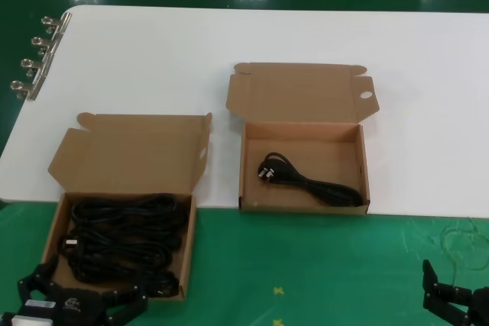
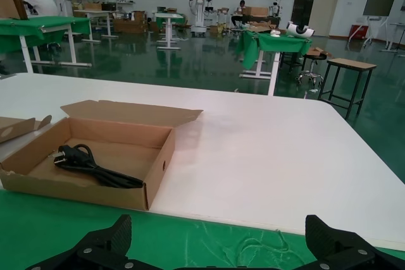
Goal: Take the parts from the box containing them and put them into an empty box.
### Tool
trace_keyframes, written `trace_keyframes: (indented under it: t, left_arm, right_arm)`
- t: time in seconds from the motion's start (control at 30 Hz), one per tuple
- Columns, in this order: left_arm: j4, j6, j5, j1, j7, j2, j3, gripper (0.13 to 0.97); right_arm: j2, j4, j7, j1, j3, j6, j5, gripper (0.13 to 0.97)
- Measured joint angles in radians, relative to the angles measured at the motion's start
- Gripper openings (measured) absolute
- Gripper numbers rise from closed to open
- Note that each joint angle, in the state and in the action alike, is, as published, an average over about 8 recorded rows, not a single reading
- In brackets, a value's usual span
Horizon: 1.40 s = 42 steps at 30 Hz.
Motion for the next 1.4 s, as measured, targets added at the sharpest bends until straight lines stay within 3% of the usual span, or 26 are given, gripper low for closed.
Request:
trace_keyframes:
  t: [1.4]
  left_arm:
    - [-0.021,-0.016,-0.033,0.039,0.006,-0.003,-0.034,0.966]
  right_arm:
    - [0.000,0.000,0.000,0.000,0.000,0.000,0.000,0.966]
